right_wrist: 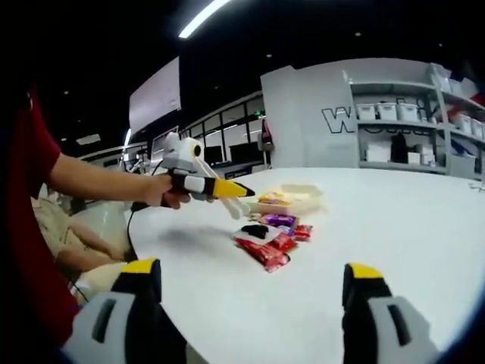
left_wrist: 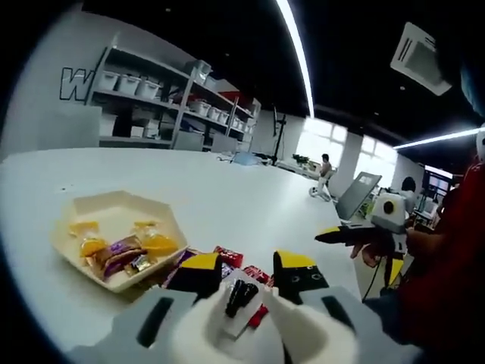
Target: Place the target food into the container with the food tongs after gripping and lifting it, then release it inside without dropping or visibly crushing the food.
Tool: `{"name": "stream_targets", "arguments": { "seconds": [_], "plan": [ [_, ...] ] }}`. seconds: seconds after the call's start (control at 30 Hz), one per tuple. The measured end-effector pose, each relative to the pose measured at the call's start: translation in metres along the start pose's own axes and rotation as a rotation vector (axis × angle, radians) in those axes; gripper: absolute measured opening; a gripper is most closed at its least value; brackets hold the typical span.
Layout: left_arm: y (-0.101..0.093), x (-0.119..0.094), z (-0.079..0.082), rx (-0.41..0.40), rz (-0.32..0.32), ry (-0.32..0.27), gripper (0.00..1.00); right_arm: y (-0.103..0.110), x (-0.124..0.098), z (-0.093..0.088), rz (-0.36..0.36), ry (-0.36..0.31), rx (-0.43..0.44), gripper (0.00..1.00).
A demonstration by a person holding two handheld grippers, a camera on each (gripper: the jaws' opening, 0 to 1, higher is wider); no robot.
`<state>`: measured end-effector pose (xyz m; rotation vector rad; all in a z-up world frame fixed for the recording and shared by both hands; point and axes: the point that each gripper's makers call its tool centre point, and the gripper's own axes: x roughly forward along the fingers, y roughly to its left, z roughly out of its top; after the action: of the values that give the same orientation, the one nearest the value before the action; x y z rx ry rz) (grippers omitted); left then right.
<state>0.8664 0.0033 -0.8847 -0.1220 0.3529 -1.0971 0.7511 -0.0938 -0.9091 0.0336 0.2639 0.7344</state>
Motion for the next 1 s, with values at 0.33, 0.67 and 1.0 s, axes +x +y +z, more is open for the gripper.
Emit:
{"name": "stream_targets", "arguments": {
  "seconds": [0.33, 0.67, 1.0],
  "plan": [
    [-0.003, 0.017, -0.012, 0.014, -0.016, 0.011, 0.26, -0.005, -0.003, -0.005, -0.011, 0.005, 0.02, 1.0],
    [-0.002, 0.025, -0.019, 0.02, -0.028, 0.014, 0.27, -0.009, -0.003, -0.005, -0.016, 0.008, 0.025, 1.0],
    [-0.002, 0.033, -0.022, 0.085, -0.032, -0.013, 0.28, -0.011, -0.002, -0.011, -0.015, 0.024, 0.031, 1.0]
  ]
}}
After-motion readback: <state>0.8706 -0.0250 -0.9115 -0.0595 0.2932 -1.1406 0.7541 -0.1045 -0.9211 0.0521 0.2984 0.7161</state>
